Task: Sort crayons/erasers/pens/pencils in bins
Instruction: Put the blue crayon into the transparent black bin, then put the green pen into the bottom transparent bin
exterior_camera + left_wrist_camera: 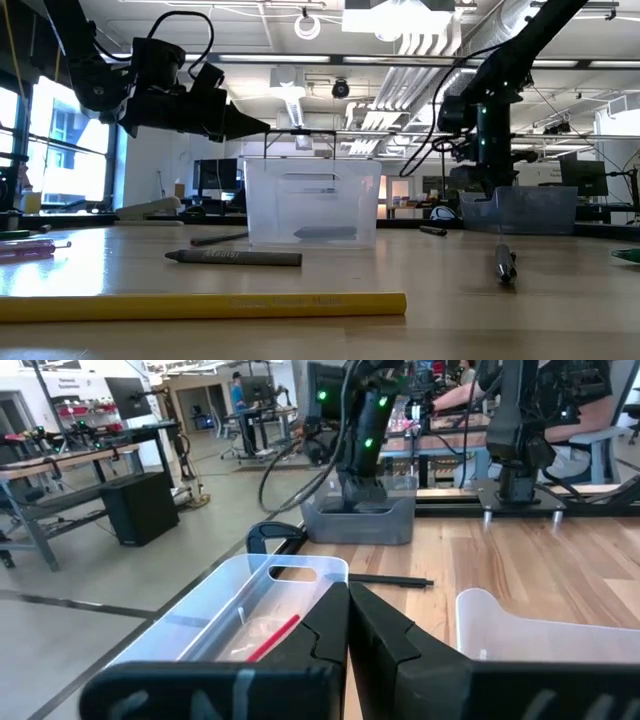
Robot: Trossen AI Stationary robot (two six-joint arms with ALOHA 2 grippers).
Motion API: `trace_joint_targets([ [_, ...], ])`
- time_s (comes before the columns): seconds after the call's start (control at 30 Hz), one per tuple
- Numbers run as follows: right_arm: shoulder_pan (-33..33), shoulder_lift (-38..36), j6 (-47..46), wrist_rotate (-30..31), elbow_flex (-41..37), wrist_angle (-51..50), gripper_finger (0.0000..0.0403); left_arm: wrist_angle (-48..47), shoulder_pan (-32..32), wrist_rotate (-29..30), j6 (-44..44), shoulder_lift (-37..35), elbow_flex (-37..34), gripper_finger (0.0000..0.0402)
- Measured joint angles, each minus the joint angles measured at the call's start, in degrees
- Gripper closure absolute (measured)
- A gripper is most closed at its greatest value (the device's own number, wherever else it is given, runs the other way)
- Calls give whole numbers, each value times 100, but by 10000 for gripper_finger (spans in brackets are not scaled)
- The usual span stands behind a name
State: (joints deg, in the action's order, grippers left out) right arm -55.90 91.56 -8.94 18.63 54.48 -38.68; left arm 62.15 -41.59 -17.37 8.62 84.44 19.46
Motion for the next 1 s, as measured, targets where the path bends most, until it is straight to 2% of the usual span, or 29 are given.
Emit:
trace_joint_targets([
  [0.3, -45, 562, 141, -37, 103, 373, 384, 2, 1, 2, -2, 0, 0, 401],
  [0.57, -44, 387, 101, -39, 107, 274, 302, 22, 1, 0, -8, 0, 0, 401],
  [0.67, -1, 160, 4, -35, 193, -30, 285, 23, 1, 0, -52, 0, 0, 401],
  [0.73, 133, -180, 9, 24, 194, -36, 292, 20, 0, -12, -50, 0, 0, 401],
  [0.83, 465, -802, 257, 32, -41, 370, 327, 17, 14, -35, -97, 0, 0, 401],
  [0.93, 846, -1484, 636, -48, -635, 1249, 379, -65, 16, -79, -187, -2, 2, 401],
  [1.0, 1089, -1931, 690, -132, -1175, 1997, 396, -295, 37, -88, -227, -7, 50, 401],
])
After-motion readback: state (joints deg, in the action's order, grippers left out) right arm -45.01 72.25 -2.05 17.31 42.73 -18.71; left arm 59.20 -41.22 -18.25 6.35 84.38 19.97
